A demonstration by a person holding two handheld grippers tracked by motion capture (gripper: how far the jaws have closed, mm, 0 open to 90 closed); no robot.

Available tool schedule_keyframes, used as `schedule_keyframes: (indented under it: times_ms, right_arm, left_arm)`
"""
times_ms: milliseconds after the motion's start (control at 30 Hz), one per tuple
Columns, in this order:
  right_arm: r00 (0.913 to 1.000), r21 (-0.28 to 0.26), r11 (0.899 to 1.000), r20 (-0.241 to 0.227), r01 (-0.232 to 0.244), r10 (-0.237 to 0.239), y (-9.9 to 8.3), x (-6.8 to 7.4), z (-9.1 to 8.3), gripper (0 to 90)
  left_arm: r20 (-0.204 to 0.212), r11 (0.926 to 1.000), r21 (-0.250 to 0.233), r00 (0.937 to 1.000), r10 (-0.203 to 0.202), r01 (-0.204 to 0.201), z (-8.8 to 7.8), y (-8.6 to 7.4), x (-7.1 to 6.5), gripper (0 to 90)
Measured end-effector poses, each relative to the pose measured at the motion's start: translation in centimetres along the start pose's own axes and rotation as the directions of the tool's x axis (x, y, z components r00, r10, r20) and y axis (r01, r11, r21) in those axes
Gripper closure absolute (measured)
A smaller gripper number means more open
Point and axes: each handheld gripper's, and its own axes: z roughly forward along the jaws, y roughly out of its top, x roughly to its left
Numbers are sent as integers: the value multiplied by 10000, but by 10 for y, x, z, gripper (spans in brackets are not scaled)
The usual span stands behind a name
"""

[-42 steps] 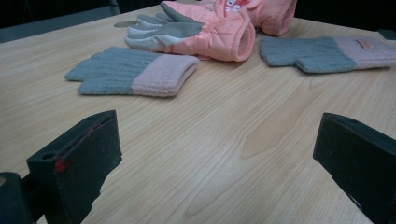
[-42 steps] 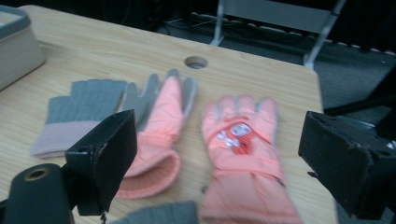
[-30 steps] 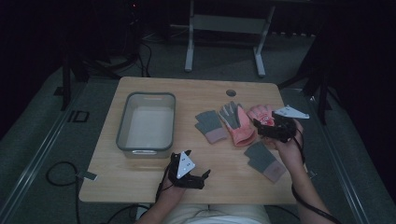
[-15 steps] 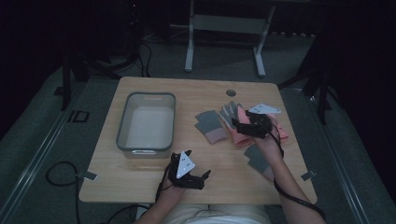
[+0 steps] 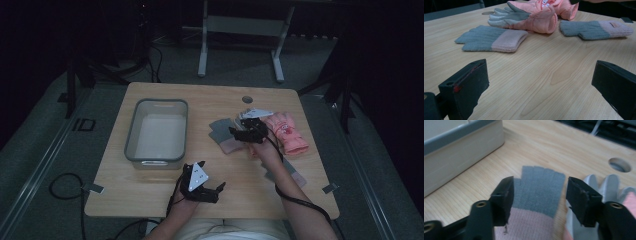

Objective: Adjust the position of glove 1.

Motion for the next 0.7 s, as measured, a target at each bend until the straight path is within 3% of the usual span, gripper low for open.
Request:
schedule_keyframes:
  times_ms: [133,200,233,533,633,667,700]
  right_arm:
    - [9999,525,9986,-115,-32,38,0,-2,17,444]
    - [9991,777,9970,-418,-28,61,-1,-4,24,471]
    - [9965,1155,9931,-778,-220,311,-1,-7,32,510]
    - [9982,1971,9801,-576,247,-136,1,-4,57,573]
    - [9981,2387,9699,-476,489,-386,0,-4,66,580]
    - [9983,2757,9598,-394,524,-432,-2,-5,73,600]
    - [9983,2757,9598,-394,524,-432,-2,-5,73,600]
  left_arm:
    - [21,10000,-2,10000,-1,1,0,0,0,3]
    - [26,10000,-6,10000,-7,7,0,0,0,3]
    - [36,10000,-10,10000,-23,23,0,0,0,3]
    - [57,9999,-20,9999,-103,103,-1,0,1,3]
    - [58,9999,-25,9999,-141,141,-1,0,1,3]
    - [66,9999,-26,9999,-117,117,-1,0,1,3]
    - [66,9999,-26,9999,-117,117,-1,0,1,3]
